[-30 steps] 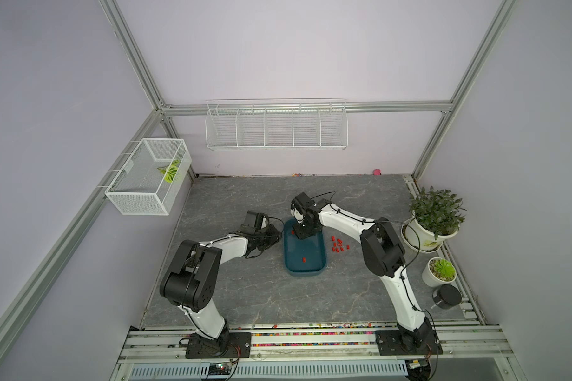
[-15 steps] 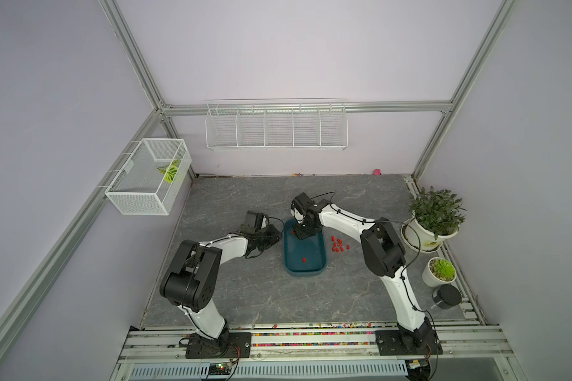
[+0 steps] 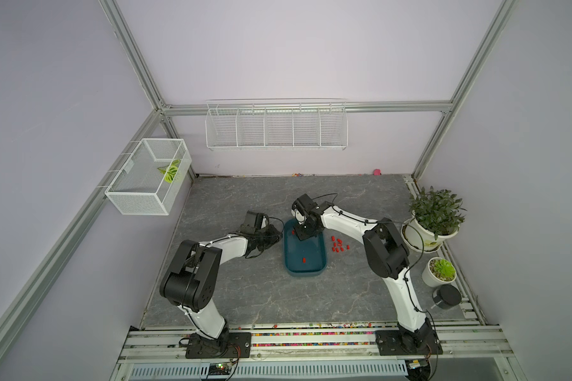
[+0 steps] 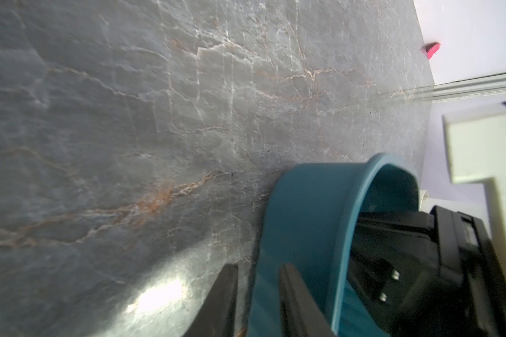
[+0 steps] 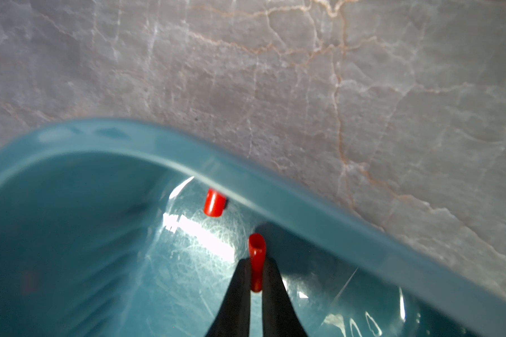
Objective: Take the screw protection sleeves out of the storage box
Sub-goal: Pick up the screw protection sleeve from the storage box, then place the screw protection sleeve at the center of the board.
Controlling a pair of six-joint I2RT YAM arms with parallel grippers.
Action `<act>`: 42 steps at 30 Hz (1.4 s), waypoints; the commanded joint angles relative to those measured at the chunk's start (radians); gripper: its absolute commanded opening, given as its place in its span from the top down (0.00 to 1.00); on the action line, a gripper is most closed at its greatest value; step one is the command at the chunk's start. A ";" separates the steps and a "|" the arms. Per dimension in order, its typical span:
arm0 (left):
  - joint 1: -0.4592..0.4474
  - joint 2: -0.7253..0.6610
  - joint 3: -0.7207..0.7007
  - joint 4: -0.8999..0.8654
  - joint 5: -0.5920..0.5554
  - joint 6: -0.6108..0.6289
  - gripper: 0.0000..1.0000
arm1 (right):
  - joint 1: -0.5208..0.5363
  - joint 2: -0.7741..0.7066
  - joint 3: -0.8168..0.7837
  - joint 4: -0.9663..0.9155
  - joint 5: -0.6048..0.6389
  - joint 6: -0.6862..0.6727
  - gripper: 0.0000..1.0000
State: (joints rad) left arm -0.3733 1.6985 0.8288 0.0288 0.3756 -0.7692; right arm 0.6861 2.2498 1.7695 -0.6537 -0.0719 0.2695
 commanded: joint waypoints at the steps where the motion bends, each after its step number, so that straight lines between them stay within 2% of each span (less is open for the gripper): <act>1: 0.002 0.008 0.011 0.014 0.011 0.011 0.69 | 0.004 -0.075 -0.037 0.011 0.006 0.009 0.88; 13: 0.003 0.013 0.017 0.010 0.011 0.011 0.69 | 0.004 -0.224 -0.080 0.017 0.002 0.014 0.87; 24: 0.003 0.016 0.018 0.010 0.009 0.008 0.69 | -0.002 -0.399 -0.146 -0.032 0.068 -0.027 0.83; 33: 0.003 0.016 0.023 0.007 0.008 0.005 0.69 | -0.053 -0.562 -0.313 -0.025 0.096 -0.029 0.83; 42: 0.003 0.028 0.027 0.007 0.008 0.003 0.69 | -0.154 -0.755 -0.585 0.032 0.118 0.001 0.83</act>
State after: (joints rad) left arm -0.3733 1.7092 0.8288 0.0284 0.3752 -0.7700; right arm 0.5568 1.5425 1.2495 -0.6479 0.0231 0.2565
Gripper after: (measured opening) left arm 0.314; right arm 0.172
